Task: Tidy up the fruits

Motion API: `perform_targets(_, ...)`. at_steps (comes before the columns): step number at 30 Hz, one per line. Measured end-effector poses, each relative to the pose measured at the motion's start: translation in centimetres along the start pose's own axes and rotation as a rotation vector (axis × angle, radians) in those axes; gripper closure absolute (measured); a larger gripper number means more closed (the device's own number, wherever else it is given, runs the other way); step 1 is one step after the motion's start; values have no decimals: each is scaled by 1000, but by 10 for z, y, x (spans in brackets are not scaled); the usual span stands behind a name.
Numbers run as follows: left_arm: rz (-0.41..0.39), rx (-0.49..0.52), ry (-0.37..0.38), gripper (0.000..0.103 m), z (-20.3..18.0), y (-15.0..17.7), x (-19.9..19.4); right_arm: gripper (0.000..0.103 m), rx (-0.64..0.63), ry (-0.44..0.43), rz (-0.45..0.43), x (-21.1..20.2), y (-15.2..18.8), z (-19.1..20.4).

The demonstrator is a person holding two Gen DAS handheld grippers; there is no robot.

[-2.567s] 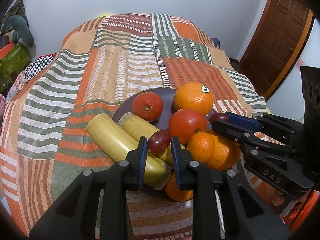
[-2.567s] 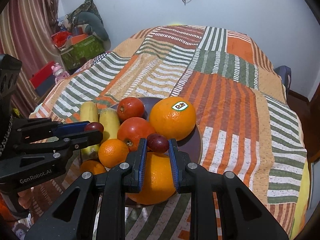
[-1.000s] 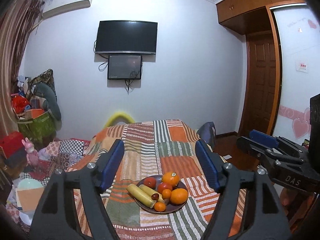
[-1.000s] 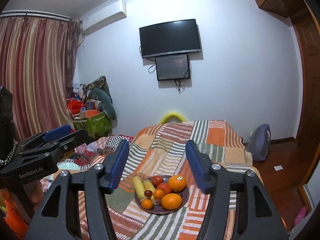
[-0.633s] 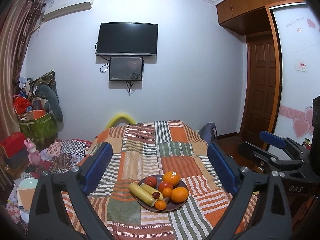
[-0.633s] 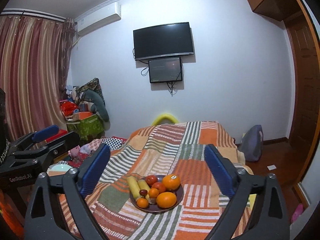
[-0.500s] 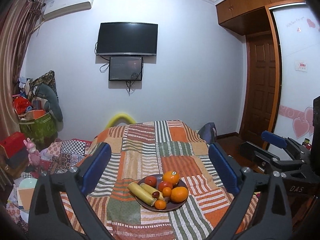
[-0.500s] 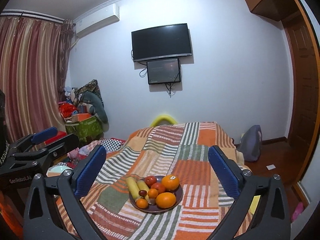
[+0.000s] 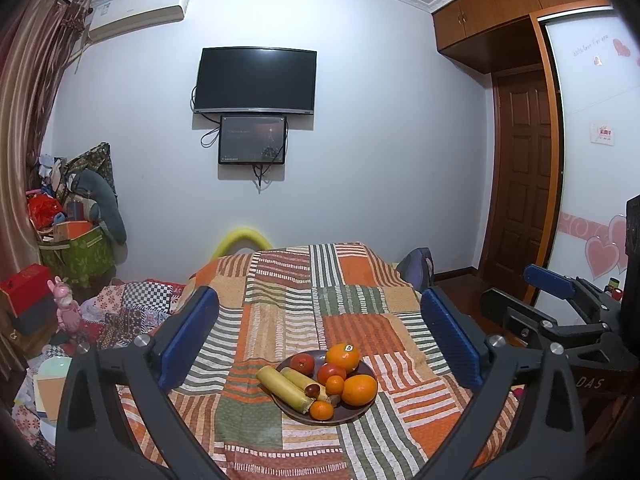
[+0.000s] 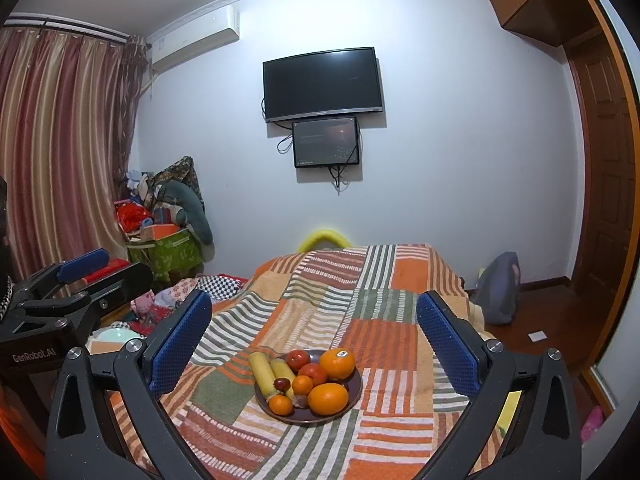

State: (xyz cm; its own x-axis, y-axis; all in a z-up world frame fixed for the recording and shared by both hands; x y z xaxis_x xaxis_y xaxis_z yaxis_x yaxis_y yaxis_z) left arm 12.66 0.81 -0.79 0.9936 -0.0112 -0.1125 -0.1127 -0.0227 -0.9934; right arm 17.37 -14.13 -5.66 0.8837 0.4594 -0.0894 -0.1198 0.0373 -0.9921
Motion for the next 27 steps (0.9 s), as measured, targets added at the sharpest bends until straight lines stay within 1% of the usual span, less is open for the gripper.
perform_targets(27,-8,-3,-5,0,1,1,-1,0,7,11,6,-3,-2,-8)
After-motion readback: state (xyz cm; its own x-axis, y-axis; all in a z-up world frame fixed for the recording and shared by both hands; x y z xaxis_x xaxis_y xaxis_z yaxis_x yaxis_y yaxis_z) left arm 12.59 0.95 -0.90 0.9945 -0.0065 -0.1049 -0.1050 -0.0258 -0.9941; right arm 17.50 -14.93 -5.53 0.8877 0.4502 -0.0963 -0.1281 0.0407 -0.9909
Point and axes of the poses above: each gripper's, at about its wrist camera, not at the fingertips, and x roughly the way its jaws point, z to its left, y to its underside, the point moved 9 cm from there along x, roughly the way its jaws point, and after that the axes turned 7 degrees about -z, right-handed, at the moved point
